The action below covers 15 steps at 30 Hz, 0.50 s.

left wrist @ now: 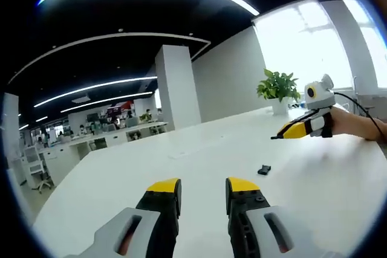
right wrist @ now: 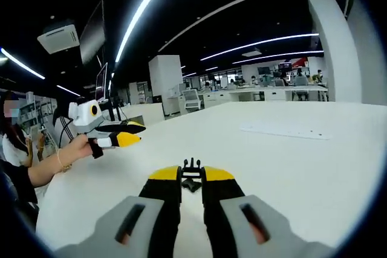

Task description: Snap the two parts of the plastic buckle together until the buckle closes and remains connected.

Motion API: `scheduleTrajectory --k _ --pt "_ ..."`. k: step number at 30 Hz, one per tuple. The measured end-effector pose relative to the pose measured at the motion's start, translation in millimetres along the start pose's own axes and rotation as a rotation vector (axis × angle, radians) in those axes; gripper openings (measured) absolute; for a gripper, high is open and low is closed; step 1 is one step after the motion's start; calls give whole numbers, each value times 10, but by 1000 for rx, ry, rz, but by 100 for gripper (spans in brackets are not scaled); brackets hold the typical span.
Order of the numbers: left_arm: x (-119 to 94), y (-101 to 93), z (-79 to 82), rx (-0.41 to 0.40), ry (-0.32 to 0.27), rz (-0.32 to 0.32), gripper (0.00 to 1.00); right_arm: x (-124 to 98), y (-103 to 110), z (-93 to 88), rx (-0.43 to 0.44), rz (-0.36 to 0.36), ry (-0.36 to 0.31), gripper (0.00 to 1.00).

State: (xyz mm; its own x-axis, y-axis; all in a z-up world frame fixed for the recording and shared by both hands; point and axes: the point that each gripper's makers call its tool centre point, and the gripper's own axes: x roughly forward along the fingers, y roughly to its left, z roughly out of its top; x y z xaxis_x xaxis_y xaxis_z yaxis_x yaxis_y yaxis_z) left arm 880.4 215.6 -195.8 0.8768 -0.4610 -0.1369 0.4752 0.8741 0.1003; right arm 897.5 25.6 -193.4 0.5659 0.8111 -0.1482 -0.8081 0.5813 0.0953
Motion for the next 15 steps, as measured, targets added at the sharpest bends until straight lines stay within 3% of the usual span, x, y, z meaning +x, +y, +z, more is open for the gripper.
scheduleTrajectory --k 15 --pt "80 -176 46 -9 -6 -37 30 -23 -5 -20 8 -12 13 13"
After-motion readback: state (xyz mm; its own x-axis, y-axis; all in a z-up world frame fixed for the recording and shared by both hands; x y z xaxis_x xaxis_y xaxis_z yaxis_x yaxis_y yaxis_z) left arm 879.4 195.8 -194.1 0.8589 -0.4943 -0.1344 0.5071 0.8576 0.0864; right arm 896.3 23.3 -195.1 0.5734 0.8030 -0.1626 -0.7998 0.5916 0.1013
